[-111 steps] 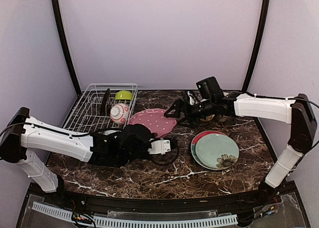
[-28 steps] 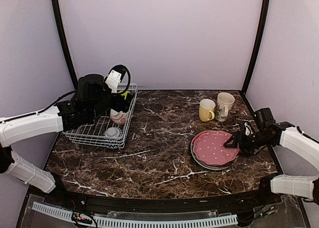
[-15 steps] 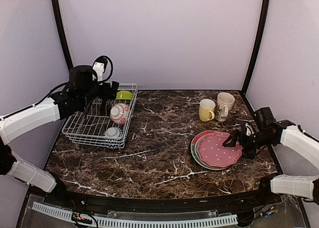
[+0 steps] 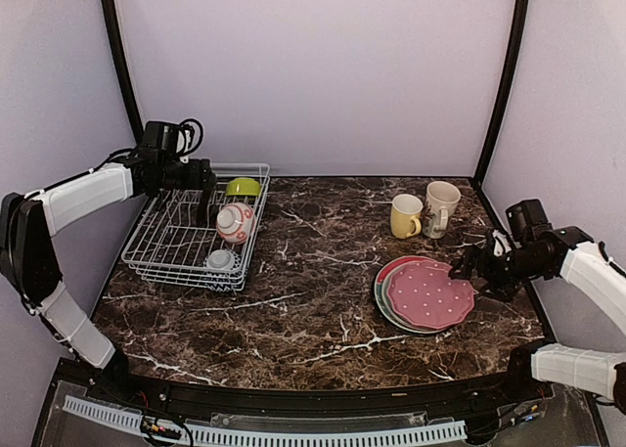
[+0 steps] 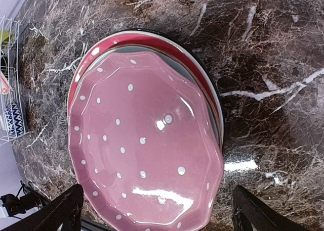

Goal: Unload the mixed dishes from the dish rack
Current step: Place the plate with another plate, then grab the plate from the dish rack, then pass from the left arm to the right

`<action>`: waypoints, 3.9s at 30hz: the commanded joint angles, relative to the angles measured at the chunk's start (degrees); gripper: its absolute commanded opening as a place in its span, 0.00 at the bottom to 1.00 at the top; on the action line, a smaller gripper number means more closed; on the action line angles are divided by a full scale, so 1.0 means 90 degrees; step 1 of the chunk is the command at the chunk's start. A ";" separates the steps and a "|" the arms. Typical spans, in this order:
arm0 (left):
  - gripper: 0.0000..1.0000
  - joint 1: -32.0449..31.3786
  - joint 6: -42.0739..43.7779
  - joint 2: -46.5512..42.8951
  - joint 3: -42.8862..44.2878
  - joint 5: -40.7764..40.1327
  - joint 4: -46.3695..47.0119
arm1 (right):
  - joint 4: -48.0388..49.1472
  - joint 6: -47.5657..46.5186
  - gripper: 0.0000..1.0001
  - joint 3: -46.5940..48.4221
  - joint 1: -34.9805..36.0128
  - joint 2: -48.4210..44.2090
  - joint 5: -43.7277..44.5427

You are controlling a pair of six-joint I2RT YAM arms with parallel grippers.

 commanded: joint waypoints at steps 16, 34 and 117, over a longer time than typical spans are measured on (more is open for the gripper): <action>0.60 0.1138 -0.0343 0.1306 0.0368 0.3297 0.0068 | 0.1498 0.0520 0.99 0.0307 -0.0010 0.0068 -0.0496; 0.12 0.1129 0.0119 0.1996 0.1188 0.2980 -0.0829 | 0.1562 0.0033 0.99 0.1311 0.0001 0.0753 -0.0492; 0.02 -0.6690 0.6951 0.0660 -0.2041 -0.4475 0.3892 | 0.5338 0.1857 0.14 0.2633 0.3276 0.4474 -0.2062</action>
